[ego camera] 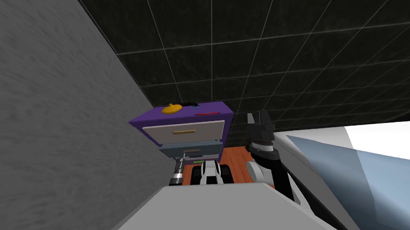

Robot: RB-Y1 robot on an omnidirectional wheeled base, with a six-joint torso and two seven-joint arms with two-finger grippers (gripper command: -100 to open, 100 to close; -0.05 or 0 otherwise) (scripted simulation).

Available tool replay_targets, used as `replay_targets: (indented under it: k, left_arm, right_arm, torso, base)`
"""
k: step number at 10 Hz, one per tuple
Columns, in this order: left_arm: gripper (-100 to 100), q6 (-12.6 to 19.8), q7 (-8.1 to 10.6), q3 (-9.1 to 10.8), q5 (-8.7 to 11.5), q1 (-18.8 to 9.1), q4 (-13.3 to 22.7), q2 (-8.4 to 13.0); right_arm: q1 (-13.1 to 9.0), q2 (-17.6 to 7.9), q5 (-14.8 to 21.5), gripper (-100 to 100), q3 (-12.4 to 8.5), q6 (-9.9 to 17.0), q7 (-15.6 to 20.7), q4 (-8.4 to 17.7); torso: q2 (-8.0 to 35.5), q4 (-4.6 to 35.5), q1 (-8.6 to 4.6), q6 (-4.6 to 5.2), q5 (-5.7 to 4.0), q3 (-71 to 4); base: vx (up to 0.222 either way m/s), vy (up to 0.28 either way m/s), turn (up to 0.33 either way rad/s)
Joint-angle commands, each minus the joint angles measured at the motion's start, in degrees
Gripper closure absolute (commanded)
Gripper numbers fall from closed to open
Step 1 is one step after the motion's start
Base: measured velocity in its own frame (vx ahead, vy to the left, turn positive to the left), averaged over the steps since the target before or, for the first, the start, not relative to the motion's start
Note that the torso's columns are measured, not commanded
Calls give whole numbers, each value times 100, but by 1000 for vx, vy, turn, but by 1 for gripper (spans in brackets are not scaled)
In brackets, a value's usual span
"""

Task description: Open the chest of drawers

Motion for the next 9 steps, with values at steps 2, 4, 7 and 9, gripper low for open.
replay_targets:
  k: [2, 4, 7, 9]
  left_arm:
    - [100, 392, -100, 82, 2, -234, -80, -138]
    - [100, 700, -178, 152, 6, -419, -162, -252]
    - [100, 568, -83, 91, -15, -172, -267, -160]
    - [-100, 668, -1, 47, 209, -430, -78, 110]
  right_arm:
    - [1, 0, 0, 0, 0, 0, 0, 0]
    - [1, 0, 0, 0, 0, 0, 0, 0]
    - [1, 0, 0, 0, 0, 0, 0, -1]
    - [0, 0, 0, 0, 0, 0, 0, 0]
  torso:
    - [-30, -3, -1, -3, -7, -22]
    - [-14, 7, -7, -2, -13, -15]
    - [-6, 2, -9, -7, -12, -11]
    - [8, 12, -3, -4, -13, -1]
  base:
    - [-153, 19, -52]
    - [-182, 10, -68]
    - [-144, -12, 12]
    - [-189, -29, 6]
